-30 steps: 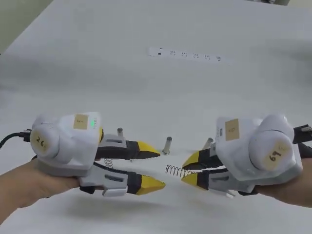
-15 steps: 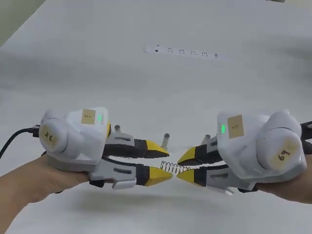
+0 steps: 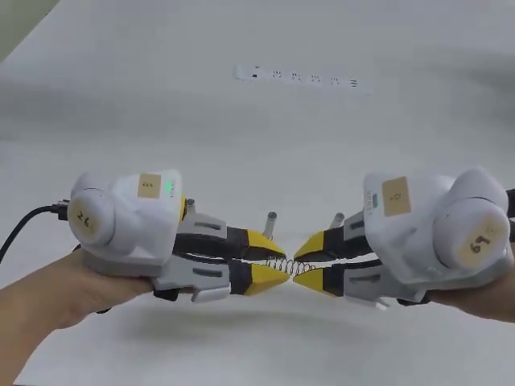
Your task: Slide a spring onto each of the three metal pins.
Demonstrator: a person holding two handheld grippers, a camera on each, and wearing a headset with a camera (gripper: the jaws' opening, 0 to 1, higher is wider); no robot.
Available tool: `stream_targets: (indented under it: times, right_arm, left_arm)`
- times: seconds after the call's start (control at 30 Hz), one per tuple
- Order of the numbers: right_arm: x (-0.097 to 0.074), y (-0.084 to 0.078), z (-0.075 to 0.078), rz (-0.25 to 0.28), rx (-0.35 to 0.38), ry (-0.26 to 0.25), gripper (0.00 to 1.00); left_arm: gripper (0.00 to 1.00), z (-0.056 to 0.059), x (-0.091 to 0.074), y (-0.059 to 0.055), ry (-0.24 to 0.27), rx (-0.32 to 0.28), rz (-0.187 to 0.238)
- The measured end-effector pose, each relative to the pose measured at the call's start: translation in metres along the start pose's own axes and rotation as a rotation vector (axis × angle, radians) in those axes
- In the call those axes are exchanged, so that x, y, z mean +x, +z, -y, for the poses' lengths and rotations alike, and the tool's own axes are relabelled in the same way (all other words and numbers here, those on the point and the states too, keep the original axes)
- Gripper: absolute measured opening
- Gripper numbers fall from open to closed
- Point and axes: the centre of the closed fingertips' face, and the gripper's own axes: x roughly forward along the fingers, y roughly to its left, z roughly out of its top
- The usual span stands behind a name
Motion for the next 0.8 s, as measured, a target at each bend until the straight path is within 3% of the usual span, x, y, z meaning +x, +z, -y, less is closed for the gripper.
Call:
stream_targets:
  times: [0.33,0.8]
  right_arm:
    - [-0.0037,-0.0007,0.0034,0.007,-0.013,-0.014,0.08]
    - [-0.002,0.0017,-0.0016,0.028,-0.013,0.001,0.08]
  left_arm:
    - [0.02,0.0017,0.0014,0.0037,-0.003,0.002,0.024]
    - [0.01,0.0049,0.0009,0.0032,-0.024,-0.005,0.01]
